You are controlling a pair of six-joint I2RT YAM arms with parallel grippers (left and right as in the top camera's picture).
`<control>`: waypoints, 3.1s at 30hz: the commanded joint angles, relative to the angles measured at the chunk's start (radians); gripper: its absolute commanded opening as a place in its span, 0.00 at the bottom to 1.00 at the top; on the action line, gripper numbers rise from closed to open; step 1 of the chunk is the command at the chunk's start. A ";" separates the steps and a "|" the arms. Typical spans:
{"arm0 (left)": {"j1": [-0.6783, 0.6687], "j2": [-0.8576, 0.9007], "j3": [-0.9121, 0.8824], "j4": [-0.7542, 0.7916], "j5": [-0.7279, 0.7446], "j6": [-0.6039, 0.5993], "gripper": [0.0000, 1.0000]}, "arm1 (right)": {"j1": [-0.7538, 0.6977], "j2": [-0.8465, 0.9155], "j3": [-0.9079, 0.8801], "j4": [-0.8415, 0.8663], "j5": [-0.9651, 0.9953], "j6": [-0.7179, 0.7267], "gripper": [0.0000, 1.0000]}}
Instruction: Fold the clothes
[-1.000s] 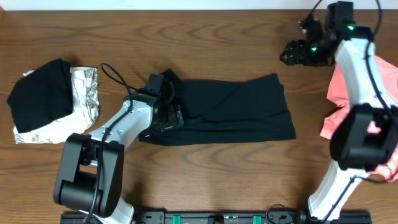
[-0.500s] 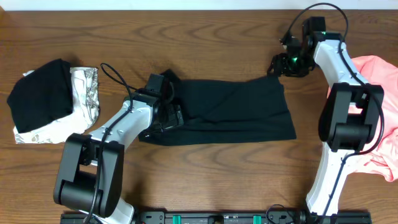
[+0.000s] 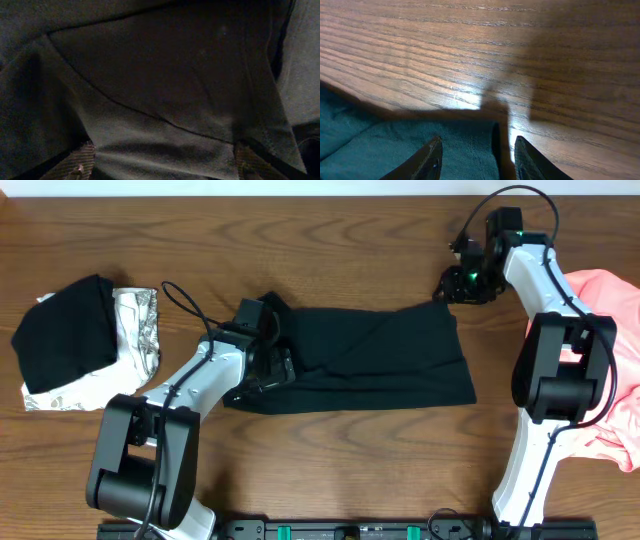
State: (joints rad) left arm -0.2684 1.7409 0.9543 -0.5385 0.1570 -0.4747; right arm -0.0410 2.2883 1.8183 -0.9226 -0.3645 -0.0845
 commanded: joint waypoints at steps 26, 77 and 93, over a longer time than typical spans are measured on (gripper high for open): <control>0.016 0.047 -0.049 -0.011 -0.034 -0.009 0.91 | -0.072 0.010 0.018 -0.136 0.124 0.114 0.01; 0.016 0.047 -0.049 -0.003 -0.034 -0.009 0.91 | 0.185 -0.069 -0.028 -0.140 0.064 -0.039 0.06; 0.016 0.047 -0.049 -0.003 -0.034 -0.009 0.91 | 0.200 -0.062 -0.199 0.071 0.077 0.007 0.08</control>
State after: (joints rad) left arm -0.2684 1.7409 0.9543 -0.5339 0.1570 -0.4751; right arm 0.1471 2.2295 1.6421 -0.8749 -0.2977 -0.1055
